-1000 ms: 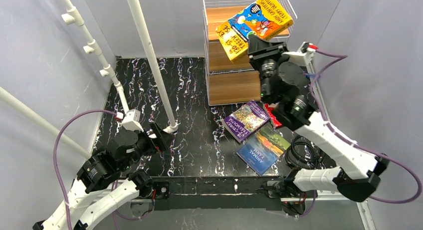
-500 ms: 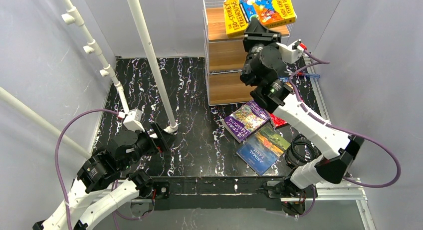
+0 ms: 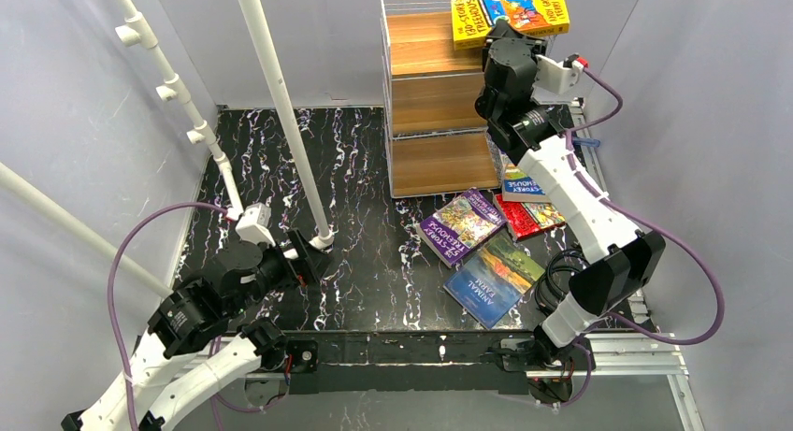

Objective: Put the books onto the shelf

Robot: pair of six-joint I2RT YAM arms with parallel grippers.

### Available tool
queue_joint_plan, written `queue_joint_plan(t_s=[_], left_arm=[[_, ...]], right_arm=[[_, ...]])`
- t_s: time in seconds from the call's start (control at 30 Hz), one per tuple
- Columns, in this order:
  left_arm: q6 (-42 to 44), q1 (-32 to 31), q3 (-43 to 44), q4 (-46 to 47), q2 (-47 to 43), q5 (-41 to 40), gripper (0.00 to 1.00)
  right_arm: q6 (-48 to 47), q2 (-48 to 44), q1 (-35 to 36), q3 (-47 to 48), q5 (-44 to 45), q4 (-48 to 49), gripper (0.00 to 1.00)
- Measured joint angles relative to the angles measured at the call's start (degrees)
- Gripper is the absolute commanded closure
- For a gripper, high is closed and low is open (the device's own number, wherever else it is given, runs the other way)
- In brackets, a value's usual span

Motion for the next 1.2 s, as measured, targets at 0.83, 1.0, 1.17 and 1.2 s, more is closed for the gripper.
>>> queue_joint_plan(t_s=[0.83,1.0,1.17,1.2], left_arm=[[0.4,0.0,0.0,2.4,5.1,0.8,0.02],[0.4,0.0,0.0,2.5,5.1,1.1,0.02],[0.4,0.0,-0.1,2.5,5.0,1.2,0.02],[0.4,0.0,-0.1,2.5,4.8,1.2,0.02]], right_arm=[[10.6,0.7,0.5,-1.5,-11.5,-5.0,0.35],[11.0,-1.3,0.5,-2.5,-12.1,-2.0,0.21],[13.0,-0.7,0.5,1.1,-12.6,-8.3,0.2],[13.5,0.3,0.5,3.8,-12.6,-11.8,0.2]])
